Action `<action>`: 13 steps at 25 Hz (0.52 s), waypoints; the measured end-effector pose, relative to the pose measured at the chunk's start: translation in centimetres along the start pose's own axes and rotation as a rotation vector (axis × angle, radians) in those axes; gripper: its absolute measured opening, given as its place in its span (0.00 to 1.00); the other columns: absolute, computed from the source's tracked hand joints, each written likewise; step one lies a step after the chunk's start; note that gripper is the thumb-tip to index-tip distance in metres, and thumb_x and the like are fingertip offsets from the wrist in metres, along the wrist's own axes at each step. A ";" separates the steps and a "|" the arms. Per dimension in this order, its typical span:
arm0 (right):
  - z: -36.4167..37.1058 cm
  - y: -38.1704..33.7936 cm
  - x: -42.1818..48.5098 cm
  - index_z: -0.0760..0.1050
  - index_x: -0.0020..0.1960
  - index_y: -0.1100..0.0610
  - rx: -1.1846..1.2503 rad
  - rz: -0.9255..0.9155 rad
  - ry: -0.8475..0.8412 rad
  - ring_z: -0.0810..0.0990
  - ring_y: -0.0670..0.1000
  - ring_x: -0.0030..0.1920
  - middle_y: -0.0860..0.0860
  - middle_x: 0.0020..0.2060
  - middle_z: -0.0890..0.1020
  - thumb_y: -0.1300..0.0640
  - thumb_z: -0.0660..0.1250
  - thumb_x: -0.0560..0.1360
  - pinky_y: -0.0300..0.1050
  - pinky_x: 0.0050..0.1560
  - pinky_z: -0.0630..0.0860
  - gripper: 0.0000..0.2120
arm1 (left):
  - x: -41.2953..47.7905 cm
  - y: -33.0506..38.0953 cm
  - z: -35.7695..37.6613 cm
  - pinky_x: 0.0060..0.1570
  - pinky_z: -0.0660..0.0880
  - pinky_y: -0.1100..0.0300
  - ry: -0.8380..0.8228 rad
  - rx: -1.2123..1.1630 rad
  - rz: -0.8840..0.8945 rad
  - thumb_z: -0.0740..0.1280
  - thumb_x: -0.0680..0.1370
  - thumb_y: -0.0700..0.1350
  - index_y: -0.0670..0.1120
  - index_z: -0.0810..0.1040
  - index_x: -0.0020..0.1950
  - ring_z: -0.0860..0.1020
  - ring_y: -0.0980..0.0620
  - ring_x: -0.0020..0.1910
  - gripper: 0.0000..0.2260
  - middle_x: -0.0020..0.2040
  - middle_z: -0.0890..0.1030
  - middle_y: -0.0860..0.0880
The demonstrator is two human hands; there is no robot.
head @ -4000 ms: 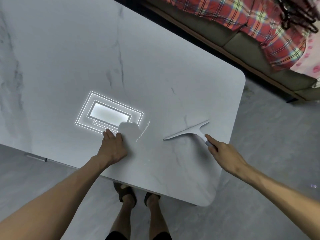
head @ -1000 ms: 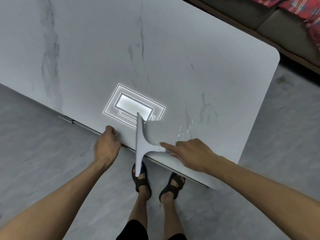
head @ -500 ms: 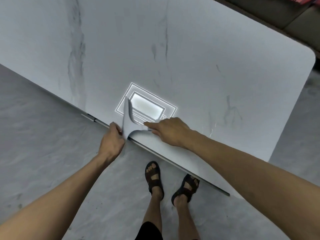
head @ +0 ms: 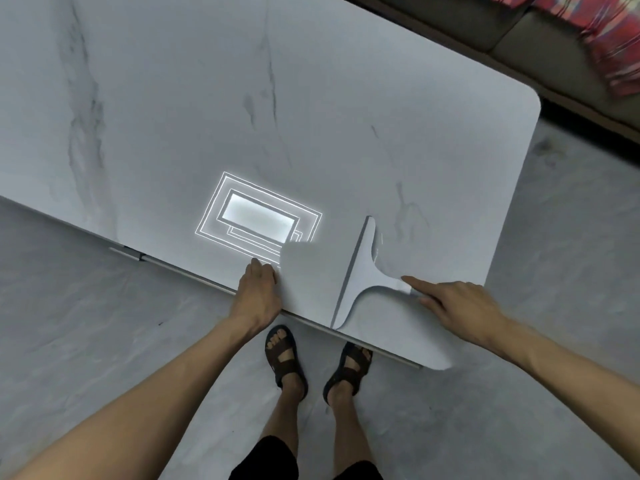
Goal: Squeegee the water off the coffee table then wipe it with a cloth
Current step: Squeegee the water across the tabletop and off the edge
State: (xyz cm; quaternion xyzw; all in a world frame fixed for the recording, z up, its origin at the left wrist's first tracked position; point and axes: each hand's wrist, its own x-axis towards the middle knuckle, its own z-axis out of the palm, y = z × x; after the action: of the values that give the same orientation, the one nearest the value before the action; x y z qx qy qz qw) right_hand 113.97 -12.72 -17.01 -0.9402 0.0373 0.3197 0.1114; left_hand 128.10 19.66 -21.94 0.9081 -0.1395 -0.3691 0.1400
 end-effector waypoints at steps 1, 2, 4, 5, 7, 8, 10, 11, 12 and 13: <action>0.1 0.6 -1.1 0.56 0.74 0.33 0.003 0.028 0.006 0.81 0.53 0.52 0.42 0.53 0.83 0.43 0.47 0.82 0.45 0.41 0.69 0.21 | -0.1 0.5 0.4 0.56 0.69 0.52 -0.039 0.015 0.007 0.60 0.72 0.32 0.36 0.70 0.57 0.70 0.38 0.59 0.13 0.62 0.68 0.37; 0.1 0.9 -2.0 0.56 0.74 0.33 0.010 0.051 0.016 0.82 0.52 0.51 0.42 0.52 0.83 0.42 0.46 0.81 0.45 0.40 0.69 0.21 | -0.1 0.8 0.8 0.59 0.69 0.50 -0.076 0.029 0.008 0.60 0.73 0.33 0.35 0.69 0.58 0.68 0.37 0.62 0.14 0.64 0.66 0.36; 0.0 0.8 -3.2 0.56 0.74 0.33 0.019 0.069 0.030 0.82 0.51 0.48 0.41 0.48 0.83 0.41 0.45 0.81 0.44 0.39 0.69 0.21 | -0.3 1.1 1.2 0.61 0.68 0.48 -0.113 0.047 0.010 0.60 0.73 0.34 0.35 0.68 0.60 0.66 0.35 0.65 0.15 0.68 0.64 0.34; -0.1 0.4 -3.4 0.55 0.74 0.33 0.022 0.054 0.027 0.81 0.51 0.48 0.41 0.48 0.83 0.41 0.46 0.81 0.44 0.39 0.70 0.21 | -0.3 1.1 1.3 0.60 0.69 0.48 -0.100 0.040 0.014 0.60 0.72 0.33 0.36 0.69 0.59 0.67 0.36 0.64 0.15 0.67 0.65 0.34; 0.0 -1.2 -3.1 0.53 0.75 0.33 0.044 -0.026 0.000 0.81 0.50 0.48 0.42 0.47 0.81 0.41 0.47 0.82 0.44 0.41 0.71 0.22 | -0.8 0.9 1.6 0.48 0.69 0.52 -0.003 -0.028 0.026 0.60 0.71 0.32 0.39 0.70 0.54 0.73 0.38 0.55 0.12 0.59 0.71 0.38; 0.2 -2.2 -2.5 0.53 0.75 0.33 0.051 -0.085 -0.015 0.81 0.50 0.48 0.43 0.48 0.81 0.41 0.47 0.82 0.45 0.42 0.72 0.22 | -1.1 0.9 1.8 0.43 0.67 0.54 0.055 -0.075 0.023 0.60 0.69 0.31 0.41 0.69 0.50 0.74 0.39 0.49 0.12 0.54 0.72 0.40; 1.1 -4.1 -0.9 0.53 0.75 0.33 0.016 -0.207 -0.036 0.80 0.51 0.45 0.45 0.46 0.80 0.42 0.47 0.82 0.46 0.42 0.72 0.21 | -1.6 0.9 2.4 0.39 0.67 0.54 0.118 -0.140 -0.007 0.60 0.68 0.30 0.43 0.68 0.48 0.73 0.42 0.44 0.12 0.48 0.73 0.42; 1.5 -4.9 0.1 0.53 0.75 0.34 -0.024 -0.262 -0.040 0.78 0.52 0.42 0.47 0.45 0.79 0.42 0.47 0.83 0.46 0.40 0.71 0.21 | -1.8 0.9 2.7 0.37 0.67 0.55 0.122 -0.159 -0.023 0.60 0.68 0.29 0.43 0.68 0.48 0.73 0.44 0.42 0.13 0.48 0.73 0.43; 1.9 -5.3 0.8 0.54 0.75 0.35 -0.068 -0.310 -0.038 0.76 0.52 0.38 0.48 0.43 0.78 0.43 0.47 0.83 0.46 0.38 0.69 0.21 | -2.0 1.1 3.1 0.36 0.67 0.56 0.116 -0.176 -0.039 0.61 0.68 0.29 0.43 0.68 0.49 0.73 0.45 0.42 0.13 0.47 0.73 0.43; 2.1 -5.2 1.4 0.54 0.75 0.35 -0.100 -0.343 -0.031 0.73 0.52 0.36 0.48 0.41 0.77 0.43 0.47 0.83 0.46 0.37 0.67 0.21 | -2.2 1.6 3.6 0.36 0.66 0.57 0.106 -0.192 -0.052 0.61 0.68 0.29 0.43 0.67 0.49 0.73 0.45 0.42 0.14 0.47 0.73 0.44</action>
State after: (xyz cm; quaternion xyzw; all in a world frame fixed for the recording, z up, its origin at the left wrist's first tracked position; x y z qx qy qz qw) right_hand 114.55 -7.18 -18.53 -0.9321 -0.1411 0.3120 0.1181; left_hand 123.77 18.48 -22.45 0.9120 -0.0723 -0.3358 0.2241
